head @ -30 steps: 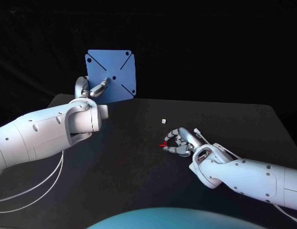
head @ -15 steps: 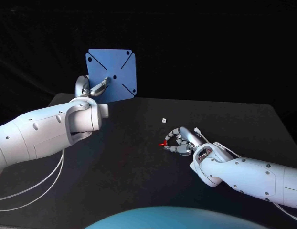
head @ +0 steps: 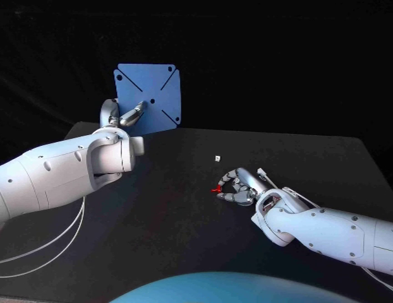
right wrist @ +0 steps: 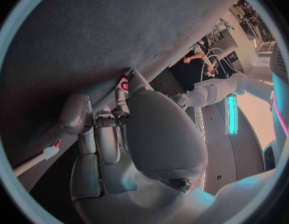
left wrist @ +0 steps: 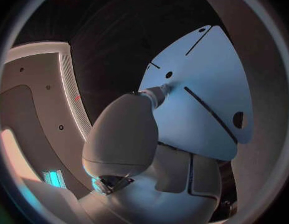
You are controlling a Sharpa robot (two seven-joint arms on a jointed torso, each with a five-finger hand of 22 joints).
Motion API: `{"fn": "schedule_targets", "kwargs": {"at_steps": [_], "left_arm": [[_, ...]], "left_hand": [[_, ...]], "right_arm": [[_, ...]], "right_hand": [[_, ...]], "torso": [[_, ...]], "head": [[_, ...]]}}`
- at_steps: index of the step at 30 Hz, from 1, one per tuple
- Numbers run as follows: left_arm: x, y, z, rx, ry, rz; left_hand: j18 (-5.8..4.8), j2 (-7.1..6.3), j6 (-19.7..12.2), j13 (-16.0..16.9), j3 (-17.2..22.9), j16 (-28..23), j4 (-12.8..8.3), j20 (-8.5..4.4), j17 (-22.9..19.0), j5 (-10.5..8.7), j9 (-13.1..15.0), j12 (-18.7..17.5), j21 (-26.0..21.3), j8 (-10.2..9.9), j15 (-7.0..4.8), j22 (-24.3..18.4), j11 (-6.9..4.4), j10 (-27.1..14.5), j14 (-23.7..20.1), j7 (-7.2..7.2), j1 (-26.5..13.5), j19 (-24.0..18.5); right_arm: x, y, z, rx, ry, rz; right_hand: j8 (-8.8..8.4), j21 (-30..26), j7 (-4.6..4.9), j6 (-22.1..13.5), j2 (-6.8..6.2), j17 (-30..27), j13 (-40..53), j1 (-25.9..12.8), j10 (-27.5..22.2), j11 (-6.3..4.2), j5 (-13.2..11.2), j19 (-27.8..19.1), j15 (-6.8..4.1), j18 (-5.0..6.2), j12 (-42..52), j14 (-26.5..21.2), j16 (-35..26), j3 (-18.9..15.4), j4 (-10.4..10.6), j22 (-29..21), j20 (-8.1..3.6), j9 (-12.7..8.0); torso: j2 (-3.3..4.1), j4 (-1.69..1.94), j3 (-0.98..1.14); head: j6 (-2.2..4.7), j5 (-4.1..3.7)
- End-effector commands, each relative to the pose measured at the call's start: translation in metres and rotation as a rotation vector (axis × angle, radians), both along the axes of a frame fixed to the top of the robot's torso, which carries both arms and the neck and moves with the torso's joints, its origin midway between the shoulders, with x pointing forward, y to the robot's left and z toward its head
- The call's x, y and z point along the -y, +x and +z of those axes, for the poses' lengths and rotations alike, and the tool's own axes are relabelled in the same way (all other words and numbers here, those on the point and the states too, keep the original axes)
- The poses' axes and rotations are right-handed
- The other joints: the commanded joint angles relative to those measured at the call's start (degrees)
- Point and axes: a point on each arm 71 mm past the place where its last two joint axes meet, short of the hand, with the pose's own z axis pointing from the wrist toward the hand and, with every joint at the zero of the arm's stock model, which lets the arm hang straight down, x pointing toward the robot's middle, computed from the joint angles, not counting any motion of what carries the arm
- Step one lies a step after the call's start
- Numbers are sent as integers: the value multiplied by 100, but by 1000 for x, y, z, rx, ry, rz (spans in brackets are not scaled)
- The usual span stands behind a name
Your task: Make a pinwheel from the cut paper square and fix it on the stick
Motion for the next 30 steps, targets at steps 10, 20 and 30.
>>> {"fn": "schedule_targets", "kwargs": {"at_steps": [10,20,30], "left_arm": [[2,0,1,7,-3,-21],[2,1,1,6,-3,-21],[2,1,1,5,-4,-22]], "left_hand": [[54,-6,-24,-7,37,-21,5,13,-5,-25,9,-32,-38,38,3,-6,12,-23,-39,0,-40,-41],[54,-6,-24,-7,37,-21,5,13,-5,-25,9,-32,-38,38,3,-6,12,-23,-39,0,-40,-41],[54,-6,-24,-7,37,-21,5,13,-5,-25,9,-32,-38,38,3,-6,12,-23,-39,0,-40,-41]], "right_arm": [[-2,0,-3,-15,1,35],[-1,1,-3,-10,3,32],[1,3,-3,-1,7,12]], "right_hand": [[-41,21,5,25,1,1507,1508,48,586,-31,-77,-25,-38,-55,20,584,23,78,-2,7,-17,-17],[-32,72,-40,213,64,1507,1508,96,586,-65,-150,-23,-61,-61,20,584,23,337,-48,85,-29,-38],[-36,109,-101,410,109,1507,1508,-32,586,-118,-317,-17,-111,-66,20,584,23,634,-37,150,-72,-59]], "torso": [[-2,1,2],[-3,-2,-1],[-3,3,-1]], "head": [[-19,18],[-21,17],[-22,18]]}}
